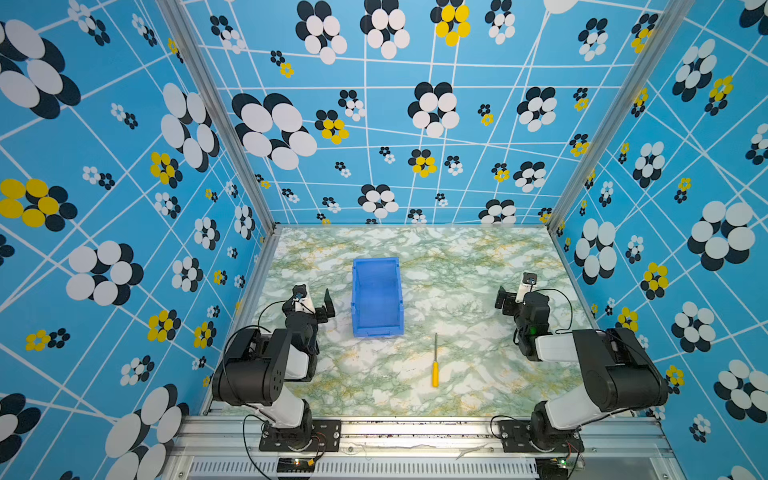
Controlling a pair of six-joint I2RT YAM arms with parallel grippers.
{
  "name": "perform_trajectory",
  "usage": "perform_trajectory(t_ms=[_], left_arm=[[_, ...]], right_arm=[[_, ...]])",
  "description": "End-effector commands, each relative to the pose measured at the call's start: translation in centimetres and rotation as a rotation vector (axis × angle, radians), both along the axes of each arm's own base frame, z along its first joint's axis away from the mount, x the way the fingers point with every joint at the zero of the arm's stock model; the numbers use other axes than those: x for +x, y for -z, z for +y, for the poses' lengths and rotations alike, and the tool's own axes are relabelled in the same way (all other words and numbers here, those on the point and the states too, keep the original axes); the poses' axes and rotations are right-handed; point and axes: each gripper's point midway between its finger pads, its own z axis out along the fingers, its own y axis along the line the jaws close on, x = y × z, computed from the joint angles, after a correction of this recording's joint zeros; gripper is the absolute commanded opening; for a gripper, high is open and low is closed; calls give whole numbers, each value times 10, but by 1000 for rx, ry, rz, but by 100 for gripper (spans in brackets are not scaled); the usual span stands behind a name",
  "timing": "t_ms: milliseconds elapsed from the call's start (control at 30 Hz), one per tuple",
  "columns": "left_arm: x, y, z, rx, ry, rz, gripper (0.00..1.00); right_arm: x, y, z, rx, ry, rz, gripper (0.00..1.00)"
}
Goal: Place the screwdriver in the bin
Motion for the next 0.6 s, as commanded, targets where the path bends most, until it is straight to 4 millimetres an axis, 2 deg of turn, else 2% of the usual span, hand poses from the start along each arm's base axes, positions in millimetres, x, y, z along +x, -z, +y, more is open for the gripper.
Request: perform_trajectory(t_ms=[0,567], left_arm=[[-3,2,1,12,-9,1,99],[-2,2,0,13,-4,1,99]], right_arm=[[4,-6,1,1,-11,-7,99],[4,-6,0,1,-10,-8,99]])
